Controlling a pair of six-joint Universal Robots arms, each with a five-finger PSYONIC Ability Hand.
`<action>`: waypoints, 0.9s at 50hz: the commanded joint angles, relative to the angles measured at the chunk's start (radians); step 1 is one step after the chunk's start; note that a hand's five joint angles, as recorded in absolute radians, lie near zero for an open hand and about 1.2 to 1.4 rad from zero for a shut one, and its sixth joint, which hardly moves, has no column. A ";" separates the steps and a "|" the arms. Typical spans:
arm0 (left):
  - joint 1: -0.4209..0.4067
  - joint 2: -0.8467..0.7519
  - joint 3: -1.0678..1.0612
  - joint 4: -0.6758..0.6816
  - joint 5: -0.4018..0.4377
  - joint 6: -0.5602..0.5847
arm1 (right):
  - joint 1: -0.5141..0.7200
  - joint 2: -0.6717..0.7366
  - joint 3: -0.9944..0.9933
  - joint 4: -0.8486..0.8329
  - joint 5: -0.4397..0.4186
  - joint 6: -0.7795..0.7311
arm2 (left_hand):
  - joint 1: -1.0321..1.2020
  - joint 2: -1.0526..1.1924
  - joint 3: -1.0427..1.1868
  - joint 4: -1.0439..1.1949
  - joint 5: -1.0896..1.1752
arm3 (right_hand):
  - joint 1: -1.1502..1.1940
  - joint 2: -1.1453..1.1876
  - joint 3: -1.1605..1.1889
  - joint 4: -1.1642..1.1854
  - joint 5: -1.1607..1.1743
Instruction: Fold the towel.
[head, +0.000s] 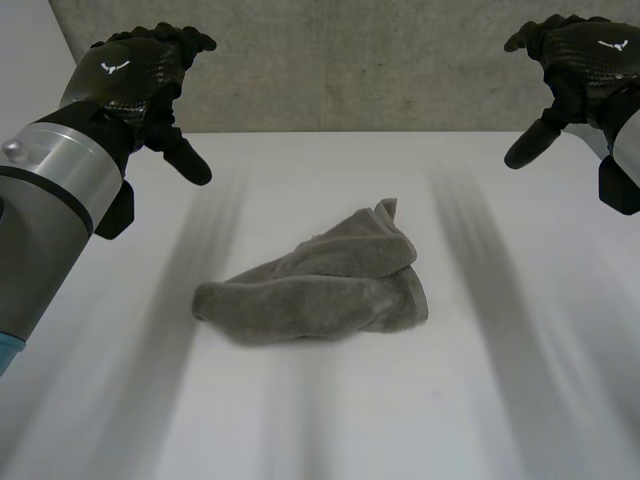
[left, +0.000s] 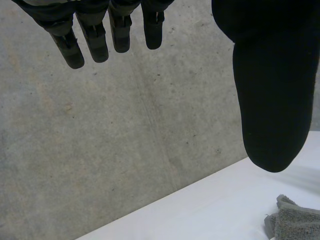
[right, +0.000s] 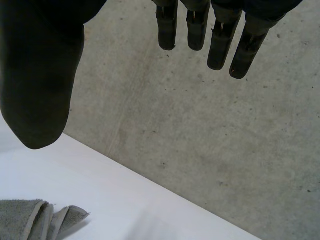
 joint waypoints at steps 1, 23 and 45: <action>-0.002 0.000 -0.006 0.003 0.003 0.007 | 0.010 0.000 0.018 -0.011 -0.028 -0.017 | 0.009 0.013 0.012 0.013 -0.010 | -0.054 -0.071 -0.067 -0.083 -0.058; 0.195 -0.188 -0.281 0.039 0.213 0.274 | 0.242 0.272 0.049 -0.013 -0.319 -0.158 | 0.071 0.075 0.074 0.075 0.052 | 0.094 0.077 0.082 0.066 0.090; 0.205 -0.469 -0.253 0.172 0.236 0.283 | 0.353 0.664 -0.127 -0.205 -0.092 0.001 | 0.611 0.615 0.614 0.615 0.592 | 0.608 0.591 0.595 0.579 0.604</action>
